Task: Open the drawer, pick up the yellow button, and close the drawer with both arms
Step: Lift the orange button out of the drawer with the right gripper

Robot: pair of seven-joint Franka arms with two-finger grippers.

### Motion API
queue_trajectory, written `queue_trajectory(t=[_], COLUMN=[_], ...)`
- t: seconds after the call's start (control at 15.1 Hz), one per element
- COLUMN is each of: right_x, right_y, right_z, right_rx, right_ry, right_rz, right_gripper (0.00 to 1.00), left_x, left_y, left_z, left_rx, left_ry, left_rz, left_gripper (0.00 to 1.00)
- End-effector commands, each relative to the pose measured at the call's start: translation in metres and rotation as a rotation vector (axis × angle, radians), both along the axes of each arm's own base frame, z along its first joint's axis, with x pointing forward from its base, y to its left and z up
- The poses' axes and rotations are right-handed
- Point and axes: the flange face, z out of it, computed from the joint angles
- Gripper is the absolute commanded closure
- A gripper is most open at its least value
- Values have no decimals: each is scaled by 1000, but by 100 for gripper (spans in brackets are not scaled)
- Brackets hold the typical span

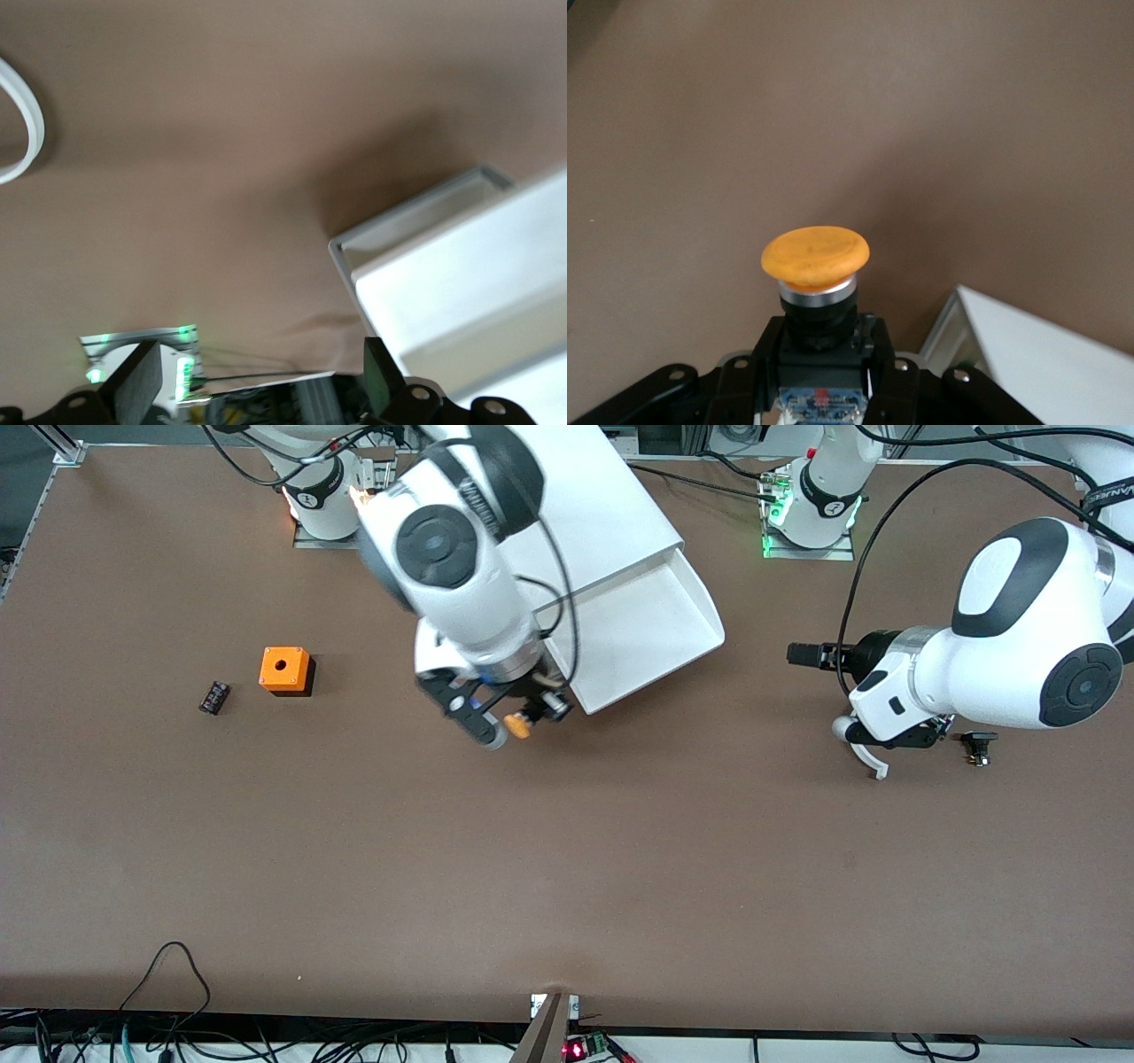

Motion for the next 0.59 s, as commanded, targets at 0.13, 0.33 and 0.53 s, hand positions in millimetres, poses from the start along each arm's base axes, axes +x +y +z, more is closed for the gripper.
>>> queue_trajectory(t=[0.13, 0.33, 0.53], right_x=[54, 86, 106], right_y=[-118, -211, -287], right_z=[-8, -16, -42], right_rx=[-16, 5, 15], right_ry=[46, 52, 56], right_rz=[284, 439, 534], right_gripper=[100, 100, 100], left_x=[-2, -11, -31], left_y=[-39, -77, -138], left_z=[-24, -40, -62], left_rx=[125, 178, 272], left_ry=[-61, -128, -198], left_rz=[185, 217, 262], left_gripper=[0, 0, 0])
